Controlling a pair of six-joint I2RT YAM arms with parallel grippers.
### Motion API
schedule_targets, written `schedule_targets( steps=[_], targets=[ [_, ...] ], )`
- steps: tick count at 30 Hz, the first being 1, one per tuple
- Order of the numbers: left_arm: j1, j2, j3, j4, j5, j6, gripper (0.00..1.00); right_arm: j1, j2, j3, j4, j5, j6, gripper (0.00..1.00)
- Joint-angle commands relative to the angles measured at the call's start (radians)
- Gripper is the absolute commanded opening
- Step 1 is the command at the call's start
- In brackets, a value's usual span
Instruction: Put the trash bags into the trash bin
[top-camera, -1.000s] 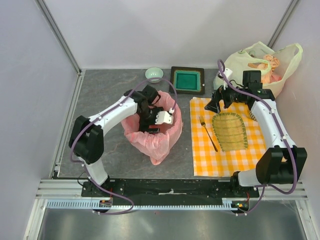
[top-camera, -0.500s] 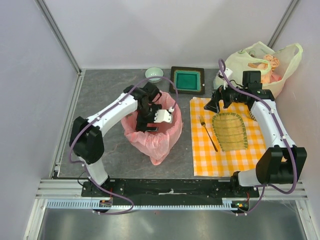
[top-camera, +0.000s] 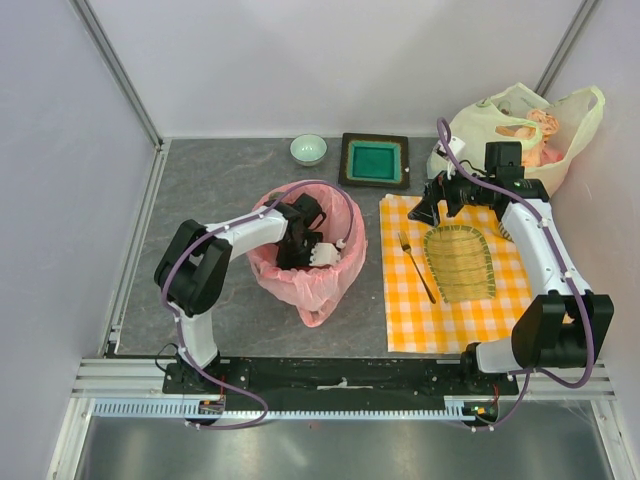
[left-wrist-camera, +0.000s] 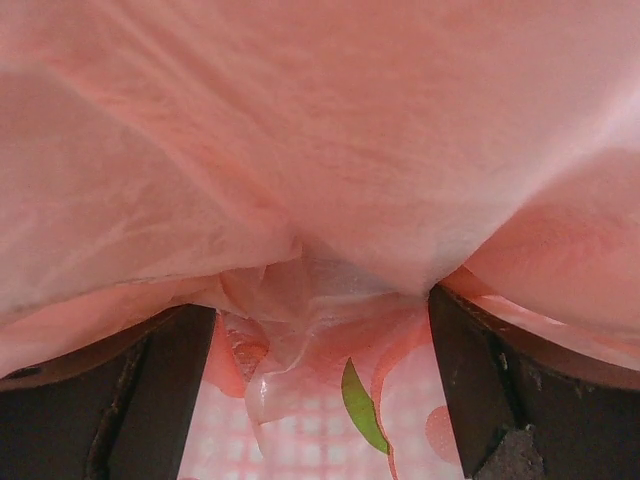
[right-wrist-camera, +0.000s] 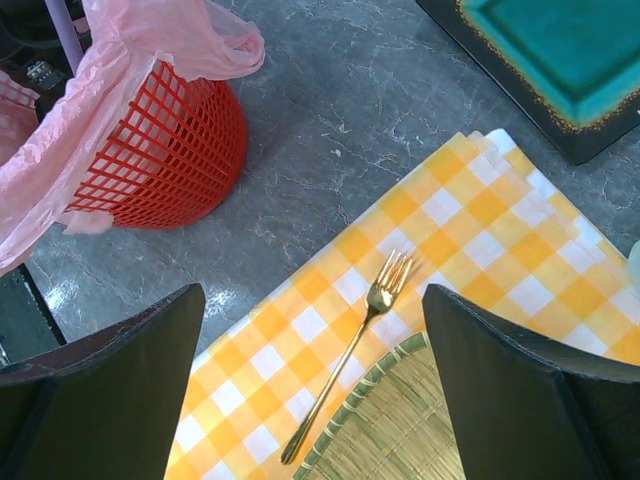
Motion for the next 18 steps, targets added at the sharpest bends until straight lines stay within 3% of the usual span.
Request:
schedule_targets(
  steps=[1, 5, 13, 18],
  targets=[
    [-0.001, 0.065, -0.033, 0.082, -0.003, 0.049, 0.93, -0.002, -0.014, 0.023, -0.003, -0.003, -0.021, 0.98],
    [-0.002, 0.042, -0.011, 0.058, -0.020, 0.042, 0.93, -0.002, -0.016, 0.020, -0.007, -0.006, -0.032, 0.98],
    [-0.002, -0.080, 0.153, -0.179, -0.009, 0.031, 0.93, -0.002, -0.026, 0.004, -0.009, -0.028, -0.055, 0.98],
    [-0.004, -0.158, 0.188, -0.230, 0.005, 0.048, 0.93, 0.000, -0.016, 0.007, 0.011, -0.045, -0.047, 0.98]
  ],
)
